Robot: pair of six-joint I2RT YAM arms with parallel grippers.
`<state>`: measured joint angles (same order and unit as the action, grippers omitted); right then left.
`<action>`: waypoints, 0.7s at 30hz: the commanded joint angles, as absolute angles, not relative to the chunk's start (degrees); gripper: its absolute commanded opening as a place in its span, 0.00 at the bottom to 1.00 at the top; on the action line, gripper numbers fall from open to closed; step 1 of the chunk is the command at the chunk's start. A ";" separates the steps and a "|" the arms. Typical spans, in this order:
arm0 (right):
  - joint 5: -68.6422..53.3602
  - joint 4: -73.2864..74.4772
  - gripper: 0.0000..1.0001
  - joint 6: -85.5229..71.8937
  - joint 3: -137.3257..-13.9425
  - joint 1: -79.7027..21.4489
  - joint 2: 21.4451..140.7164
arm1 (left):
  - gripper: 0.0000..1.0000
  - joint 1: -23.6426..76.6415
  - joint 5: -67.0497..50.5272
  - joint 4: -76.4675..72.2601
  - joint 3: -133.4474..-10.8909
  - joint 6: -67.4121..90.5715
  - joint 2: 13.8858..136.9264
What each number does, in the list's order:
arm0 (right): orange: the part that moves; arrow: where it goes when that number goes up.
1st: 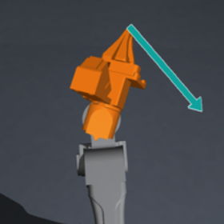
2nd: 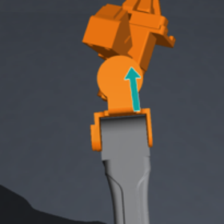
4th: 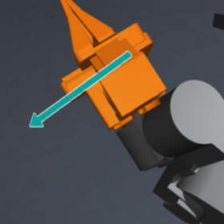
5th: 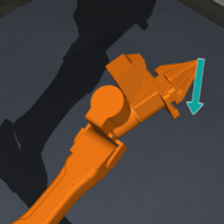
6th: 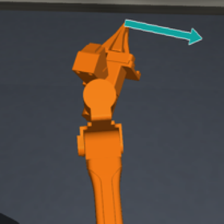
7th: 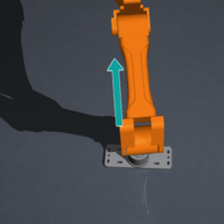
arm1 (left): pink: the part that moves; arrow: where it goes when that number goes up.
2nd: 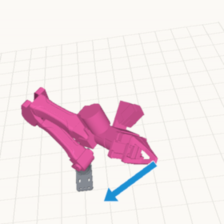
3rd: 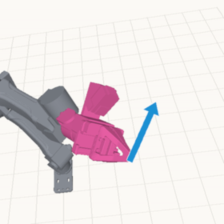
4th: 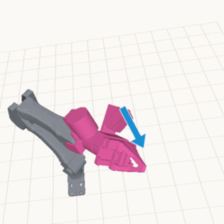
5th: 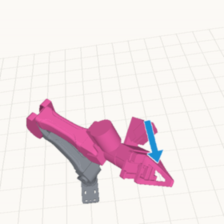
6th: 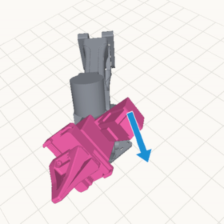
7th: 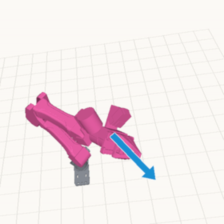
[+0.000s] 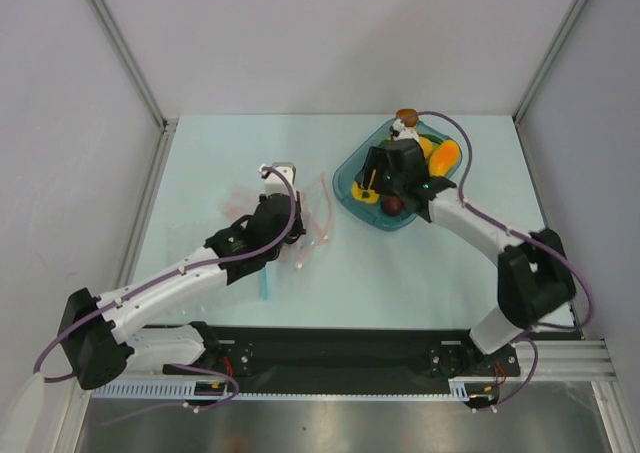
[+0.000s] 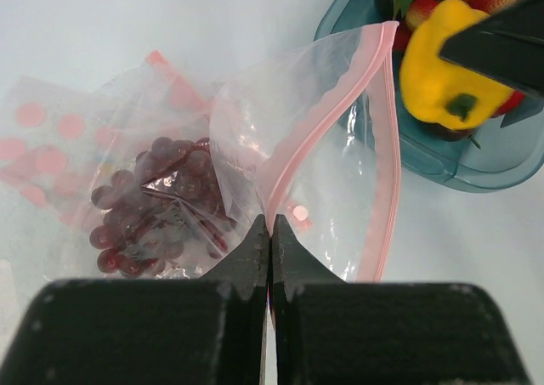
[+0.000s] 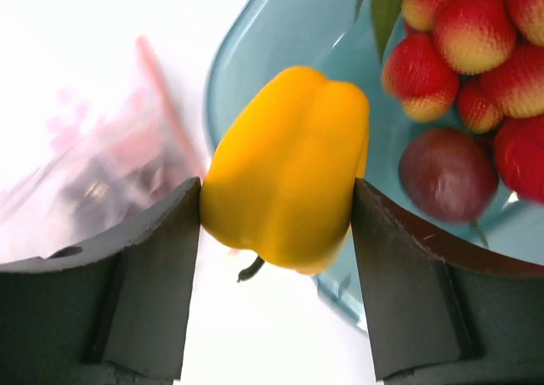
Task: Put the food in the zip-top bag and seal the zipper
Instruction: Pick up the fake vegetable from the bin, then place the fake vegetable in the zipper food storage bag.
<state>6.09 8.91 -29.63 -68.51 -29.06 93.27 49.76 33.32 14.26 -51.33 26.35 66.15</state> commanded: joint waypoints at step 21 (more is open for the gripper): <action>-7.20 -20.74 0.43 -18.72 -43.24 -45.88 64.16 | 0.00 50.19 28.93 11.34 -53.62 24.26 65.83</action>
